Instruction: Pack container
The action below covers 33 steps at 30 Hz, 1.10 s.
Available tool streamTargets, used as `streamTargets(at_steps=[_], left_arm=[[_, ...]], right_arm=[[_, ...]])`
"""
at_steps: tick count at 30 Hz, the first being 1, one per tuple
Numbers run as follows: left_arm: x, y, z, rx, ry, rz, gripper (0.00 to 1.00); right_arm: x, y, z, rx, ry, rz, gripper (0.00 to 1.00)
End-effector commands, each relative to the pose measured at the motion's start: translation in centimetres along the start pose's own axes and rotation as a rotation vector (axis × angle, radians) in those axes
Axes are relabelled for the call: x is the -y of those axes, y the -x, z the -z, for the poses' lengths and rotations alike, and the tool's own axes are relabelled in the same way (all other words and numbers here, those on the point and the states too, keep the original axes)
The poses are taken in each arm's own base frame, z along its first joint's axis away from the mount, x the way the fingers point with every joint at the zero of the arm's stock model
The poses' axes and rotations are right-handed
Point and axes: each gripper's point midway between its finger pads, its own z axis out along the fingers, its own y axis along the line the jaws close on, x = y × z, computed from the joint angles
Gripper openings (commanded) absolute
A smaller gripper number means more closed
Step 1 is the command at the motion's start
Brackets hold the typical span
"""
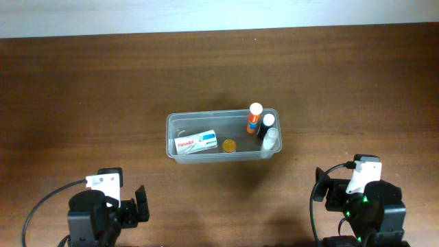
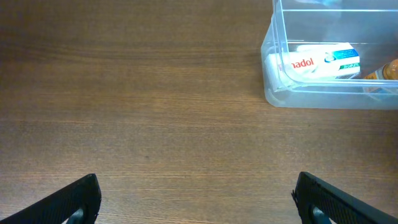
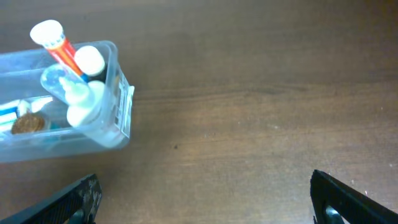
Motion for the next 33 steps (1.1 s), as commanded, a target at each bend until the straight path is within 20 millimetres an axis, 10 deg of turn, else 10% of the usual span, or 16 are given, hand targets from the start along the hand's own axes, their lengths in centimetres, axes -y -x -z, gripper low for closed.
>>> streamTargets(at_steps=[1,12,33], left_arm=[[0.2,-0.3,0.0,-0.006,-0.011,-0.013,1.0],[0.2,-0.3,0.0,-0.006,-0.011,-0.013,1.0],[0.2,-0.3,0.0,-0.006,-0.011,-0.013,1.0]], right_arm=[[0.1,-0.1,-0.3,0.105,0.006,0.002,0.98],[-0.3,2.8,-5.1,0.605,0.073,0.024,0.98],[0.0,1.1,-6.5,0.549,0.064,0.019,0.98]])
